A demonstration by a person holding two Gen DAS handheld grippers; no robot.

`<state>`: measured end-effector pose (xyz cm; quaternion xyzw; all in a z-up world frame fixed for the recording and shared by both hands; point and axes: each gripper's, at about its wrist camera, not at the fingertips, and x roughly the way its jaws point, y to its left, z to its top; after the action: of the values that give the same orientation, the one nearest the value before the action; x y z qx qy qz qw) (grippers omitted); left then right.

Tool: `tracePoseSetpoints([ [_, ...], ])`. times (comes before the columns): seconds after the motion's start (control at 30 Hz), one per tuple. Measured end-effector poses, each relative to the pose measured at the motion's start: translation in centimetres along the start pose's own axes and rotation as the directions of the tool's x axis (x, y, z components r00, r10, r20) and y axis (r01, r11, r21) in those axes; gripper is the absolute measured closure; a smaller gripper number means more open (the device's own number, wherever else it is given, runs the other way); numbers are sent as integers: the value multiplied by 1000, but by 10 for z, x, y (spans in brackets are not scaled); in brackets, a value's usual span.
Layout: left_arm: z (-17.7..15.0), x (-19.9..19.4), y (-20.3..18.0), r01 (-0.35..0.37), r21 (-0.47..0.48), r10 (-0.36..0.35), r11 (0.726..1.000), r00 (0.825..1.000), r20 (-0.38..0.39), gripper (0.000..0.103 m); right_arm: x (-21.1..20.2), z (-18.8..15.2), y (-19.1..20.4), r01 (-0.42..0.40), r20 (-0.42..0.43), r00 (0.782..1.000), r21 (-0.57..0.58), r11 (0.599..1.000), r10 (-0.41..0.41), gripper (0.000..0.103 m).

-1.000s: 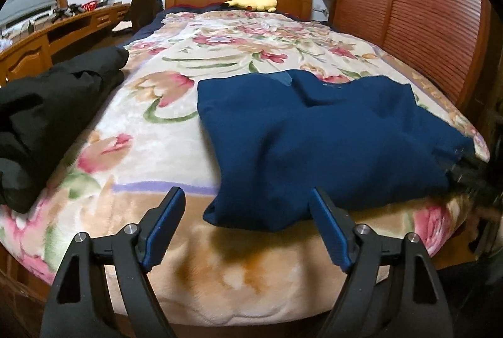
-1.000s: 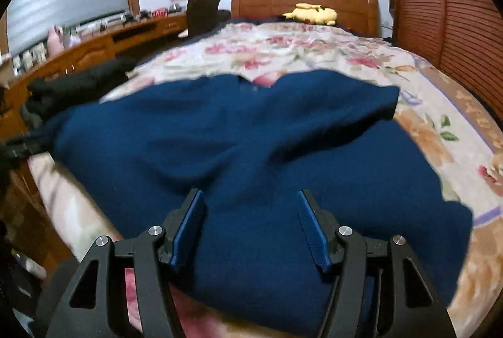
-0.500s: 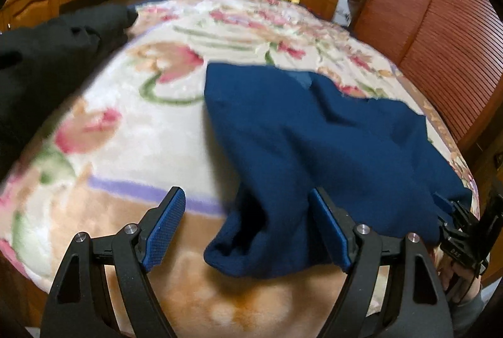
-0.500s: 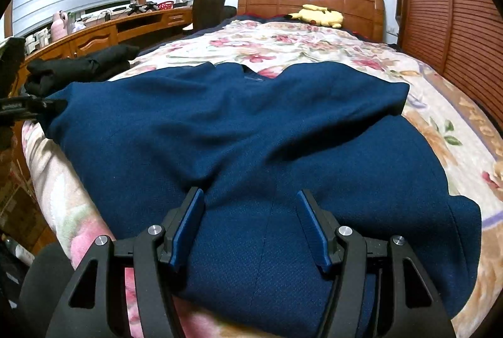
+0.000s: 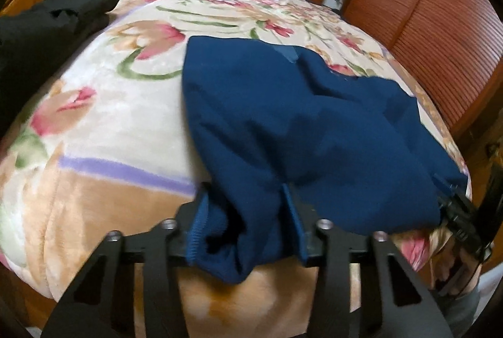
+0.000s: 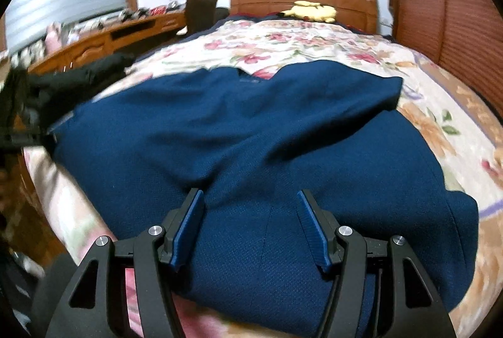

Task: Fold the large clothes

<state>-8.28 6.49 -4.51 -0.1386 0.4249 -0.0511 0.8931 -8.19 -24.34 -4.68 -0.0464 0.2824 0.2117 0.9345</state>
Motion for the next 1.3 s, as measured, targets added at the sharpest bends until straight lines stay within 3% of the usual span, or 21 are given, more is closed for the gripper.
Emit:
tracePoseSetpoints([
  [0.03,0,-1,-3,4,16,-4,1000,1000,-2,77,-3,2,0,-11,7,1000,8,1000,11,40],
  [0.13,3,-5,-7,0,39,0,999,1000,4,86,-11,7,12,-30,39,999,-18,999,30,40],
  [0.33,15,-22,-14,-8,55,5,998,999,54,91,-11,12,35,-70,60,995,-71,995,74,40],
  [0.47,26,-39,-24,17,64,-23,998,994,105,91,8,6,26,-123,-4,992,-39,992,123,40],
  [0.7,53,-58,-79,6,168,-35,986,985,170,92,17,1,15,-141,-24,990,-45,989,140,40],
  [0.83,66,-68,-128,-5,266,-50,964,979,199,92,0,2,7,-123,-21,992,-42,992,122,40],
  [1.0,74,-69,-193,3,383,-90,924,974,209,92,-23,0,-23,-34,23,999,9,999,33,40],
  [1.3,66,-45,-286,63,512,-150,857,980,131,92,-60,-14,-66,12,73,997,89,996,-19,43],
])
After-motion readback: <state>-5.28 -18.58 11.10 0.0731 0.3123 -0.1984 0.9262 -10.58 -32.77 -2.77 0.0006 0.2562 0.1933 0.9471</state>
